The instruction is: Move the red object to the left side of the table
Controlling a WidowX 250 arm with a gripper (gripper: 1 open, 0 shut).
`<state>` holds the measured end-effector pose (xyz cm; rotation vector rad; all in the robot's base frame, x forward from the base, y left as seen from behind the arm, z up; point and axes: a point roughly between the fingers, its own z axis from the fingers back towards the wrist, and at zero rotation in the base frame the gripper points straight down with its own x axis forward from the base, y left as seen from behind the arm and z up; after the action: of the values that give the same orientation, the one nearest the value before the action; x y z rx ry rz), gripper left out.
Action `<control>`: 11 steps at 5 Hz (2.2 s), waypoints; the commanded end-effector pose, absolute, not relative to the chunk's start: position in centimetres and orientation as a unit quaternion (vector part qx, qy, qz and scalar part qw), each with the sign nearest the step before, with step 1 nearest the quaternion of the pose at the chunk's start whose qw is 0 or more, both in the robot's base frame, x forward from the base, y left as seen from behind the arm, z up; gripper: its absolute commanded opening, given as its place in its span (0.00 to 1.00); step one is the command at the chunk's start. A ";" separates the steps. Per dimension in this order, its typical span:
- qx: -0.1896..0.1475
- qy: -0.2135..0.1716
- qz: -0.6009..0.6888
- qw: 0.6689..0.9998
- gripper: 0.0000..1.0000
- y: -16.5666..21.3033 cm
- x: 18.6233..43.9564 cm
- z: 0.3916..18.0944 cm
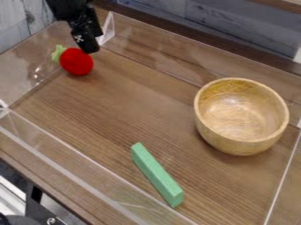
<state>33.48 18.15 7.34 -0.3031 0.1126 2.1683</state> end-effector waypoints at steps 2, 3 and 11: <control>-0.152 0.045 0.902 0.401 1.00 17.9 33.8 10.8; -0.160 0.052 0.913 0.372 1.00 16.6 34.5 10.8; -0.136 0.049 0.970 0.195 1.00 13.8 37.5 9.4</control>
<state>36.76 13.58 7.28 -0.3138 0.1880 2.7282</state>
